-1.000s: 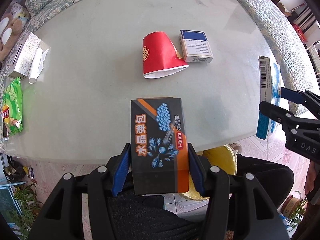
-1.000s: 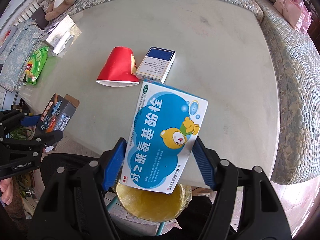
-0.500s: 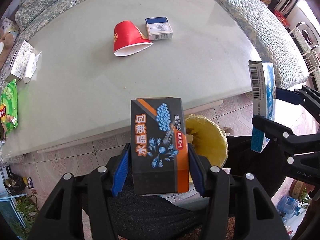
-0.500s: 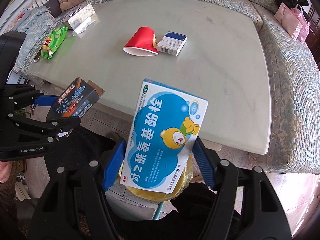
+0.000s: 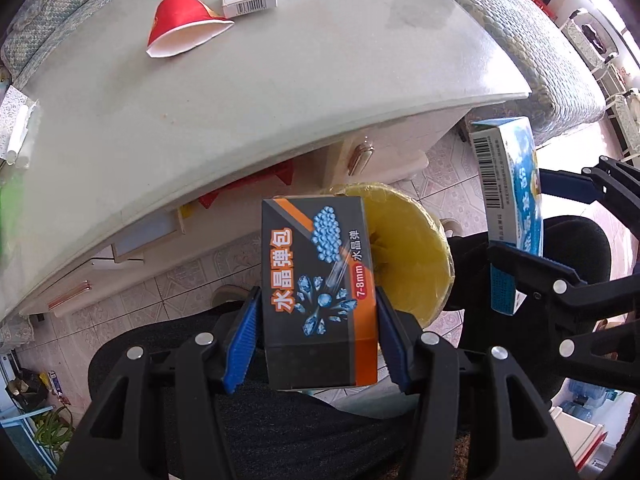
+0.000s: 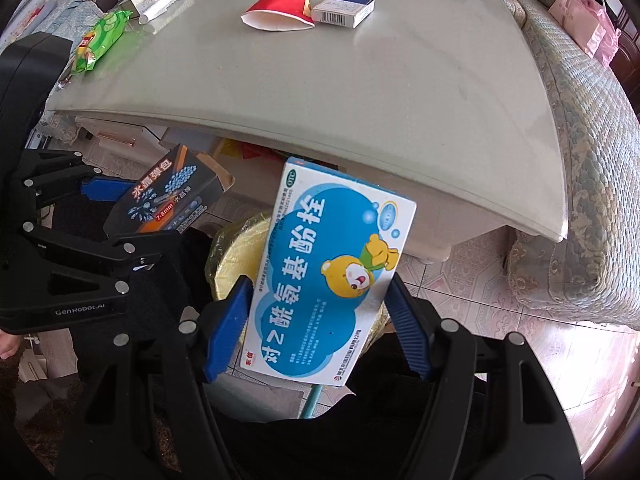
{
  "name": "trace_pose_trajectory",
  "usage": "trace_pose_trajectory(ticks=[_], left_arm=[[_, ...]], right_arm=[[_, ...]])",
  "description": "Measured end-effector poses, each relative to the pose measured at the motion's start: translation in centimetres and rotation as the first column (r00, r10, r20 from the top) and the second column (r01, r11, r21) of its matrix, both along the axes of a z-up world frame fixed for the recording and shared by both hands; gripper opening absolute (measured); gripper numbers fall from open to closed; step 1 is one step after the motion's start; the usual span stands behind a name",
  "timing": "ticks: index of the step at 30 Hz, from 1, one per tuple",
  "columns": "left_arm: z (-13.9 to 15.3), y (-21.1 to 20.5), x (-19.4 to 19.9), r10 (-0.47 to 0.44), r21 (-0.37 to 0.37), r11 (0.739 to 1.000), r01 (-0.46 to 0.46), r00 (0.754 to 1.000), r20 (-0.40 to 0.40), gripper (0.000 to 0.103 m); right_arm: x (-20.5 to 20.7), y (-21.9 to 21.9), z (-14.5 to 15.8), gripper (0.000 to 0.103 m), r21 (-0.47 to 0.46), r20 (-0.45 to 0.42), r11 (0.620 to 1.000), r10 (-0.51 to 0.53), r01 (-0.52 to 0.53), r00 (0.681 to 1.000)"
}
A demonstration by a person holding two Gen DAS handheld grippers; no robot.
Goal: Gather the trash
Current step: 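Lift the bead box with the left tool while the right tool carries the medicine box to the bin, then open the left tool over the bin while the right tool drops the medicine box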
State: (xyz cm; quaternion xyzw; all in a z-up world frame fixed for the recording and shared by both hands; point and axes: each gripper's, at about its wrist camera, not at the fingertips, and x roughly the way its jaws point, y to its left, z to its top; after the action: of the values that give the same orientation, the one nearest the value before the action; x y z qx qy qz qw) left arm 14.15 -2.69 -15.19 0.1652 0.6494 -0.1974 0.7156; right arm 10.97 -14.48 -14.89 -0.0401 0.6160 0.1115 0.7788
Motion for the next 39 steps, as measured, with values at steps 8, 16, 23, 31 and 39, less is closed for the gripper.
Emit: trace_pose_trajectory(ticks=[8, 16, 23, 31, 39], left_arm=[[-5.9, -0.9, -0.9, 0.0, 0.024, 1.0, 0.001, 0.999, -0.037, 0.053], [-10.2, -1.4, -0.9, -0.026, 0.03, 0.999, 0.028, 0.996, -0.084, 0.053], [-14.3, -1.6, -0.3, -0.018, 0.024, 0.999, 0.022, 0.987, -0.161, 0.053], [-18.7, -2.0, 0.0, -0.008, 0.025, 1.0, 0.015, 0.969, -0.246, 0.053], [-22.3, -1.9, 0.9, 0.011, 0.026, 1.0, -0.002, 0.944, -0.33, 0.053]], right_arm=[[-0.9, 0.4, -4.7, 0.067, -0.016, -0.043, 1.0, 0.004, -0.005, 0.999], [-0.7, 0.1, -9.1, 0.067, -0.039, -0.082, 0.999, -0.009, 0.006, 0.997], [-0.4, 0.0, -12.6, 0.067, -0.037, -0.136, 0.999, -0.008, 0.003, 0.991], [-0.4, -0.3, -16.9, 0.067, 0.006, -0.213, 1.0, -0.019, 0.021, 0.977], [0.0, -0.3, -19.9, 0.067, 0.015, -0.271, 1.0, -0.02, 0.025, 0.962]])
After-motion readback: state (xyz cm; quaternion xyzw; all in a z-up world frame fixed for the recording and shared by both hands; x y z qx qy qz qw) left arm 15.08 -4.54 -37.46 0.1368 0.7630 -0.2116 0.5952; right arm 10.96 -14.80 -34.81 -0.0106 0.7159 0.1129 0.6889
